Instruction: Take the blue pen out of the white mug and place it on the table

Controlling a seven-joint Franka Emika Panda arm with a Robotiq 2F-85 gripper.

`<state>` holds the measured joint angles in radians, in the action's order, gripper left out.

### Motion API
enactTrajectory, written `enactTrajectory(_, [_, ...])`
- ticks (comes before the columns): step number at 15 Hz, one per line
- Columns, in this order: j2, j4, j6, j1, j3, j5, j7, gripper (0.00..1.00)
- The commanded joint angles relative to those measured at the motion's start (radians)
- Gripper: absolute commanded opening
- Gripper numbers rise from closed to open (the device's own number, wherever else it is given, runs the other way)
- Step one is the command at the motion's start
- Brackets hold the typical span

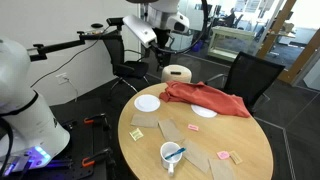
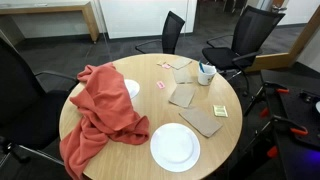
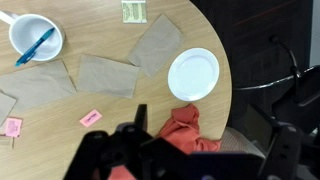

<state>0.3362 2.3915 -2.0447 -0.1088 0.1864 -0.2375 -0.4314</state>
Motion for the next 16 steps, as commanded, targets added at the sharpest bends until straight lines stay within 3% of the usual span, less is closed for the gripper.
enactTrajectory(1, [-0.002, -0.002, 0.004, 0.027, -0.025, -0.009, -0.007, 1.00])
enactTrajectory(6, [-0.002, -0.002, 0.004, 0.027, -0.025, -0.009, -0.007, 1.00])
enactTrajectory(16, [-0.014, 0.078, -0.306, 0.134, -0.028, 0.032, 0.142, 1.00])
